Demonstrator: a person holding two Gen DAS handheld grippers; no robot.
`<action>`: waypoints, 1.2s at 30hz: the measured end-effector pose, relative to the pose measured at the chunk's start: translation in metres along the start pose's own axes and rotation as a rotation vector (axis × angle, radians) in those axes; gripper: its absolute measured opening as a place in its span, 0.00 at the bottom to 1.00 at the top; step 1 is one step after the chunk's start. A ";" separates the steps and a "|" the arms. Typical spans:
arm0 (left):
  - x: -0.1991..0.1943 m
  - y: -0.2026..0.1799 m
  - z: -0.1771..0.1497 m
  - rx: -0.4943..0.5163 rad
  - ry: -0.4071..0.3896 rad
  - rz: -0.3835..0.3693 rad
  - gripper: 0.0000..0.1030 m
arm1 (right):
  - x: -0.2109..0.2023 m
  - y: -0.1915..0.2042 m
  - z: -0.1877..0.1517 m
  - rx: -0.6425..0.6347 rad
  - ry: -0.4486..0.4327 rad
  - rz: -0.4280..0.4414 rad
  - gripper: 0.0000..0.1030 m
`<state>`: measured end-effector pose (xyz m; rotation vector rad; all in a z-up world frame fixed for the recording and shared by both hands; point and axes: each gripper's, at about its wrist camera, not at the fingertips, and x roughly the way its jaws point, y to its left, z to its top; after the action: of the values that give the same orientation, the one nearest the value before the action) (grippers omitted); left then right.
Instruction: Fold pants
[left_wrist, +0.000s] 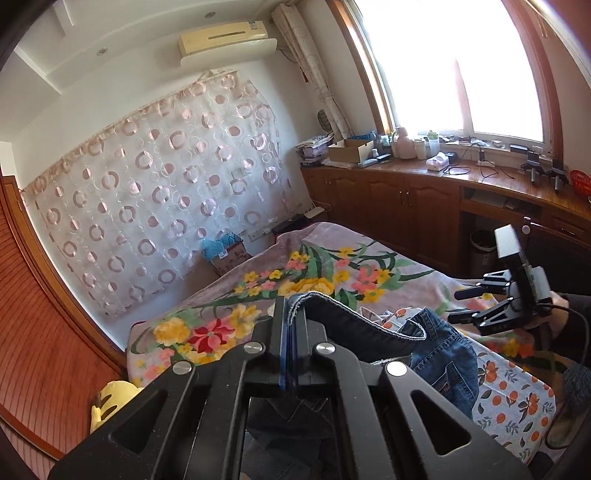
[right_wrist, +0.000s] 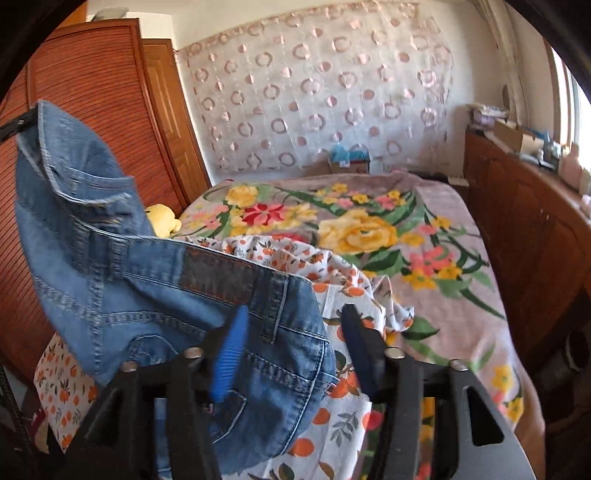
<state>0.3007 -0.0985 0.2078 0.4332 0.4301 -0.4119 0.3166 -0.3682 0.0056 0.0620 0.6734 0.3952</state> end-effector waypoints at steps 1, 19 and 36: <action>0.001 0.001 -0.001 0.000 0.000 0.001 0.02 | 0.007 -0.001 0.001 0.009 0.014 0.008 0.60; 0.021 0.012 0.001 -0.031 0.007 0.020 0.02 | 0.011 -0.020 0.035 0.014 0.040 0.055 0.10; -0.045 0.003 0.179 -0.081 -0.310 0.014 0.02 | -0.303 -0.023 0.158 -0.069 -0.495 -0.305 0.09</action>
<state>0.3189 -0.1690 0.3771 0.2874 0.1424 -0.4381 0.2064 -0.4926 0.3051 -0.0098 0.1735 0.0987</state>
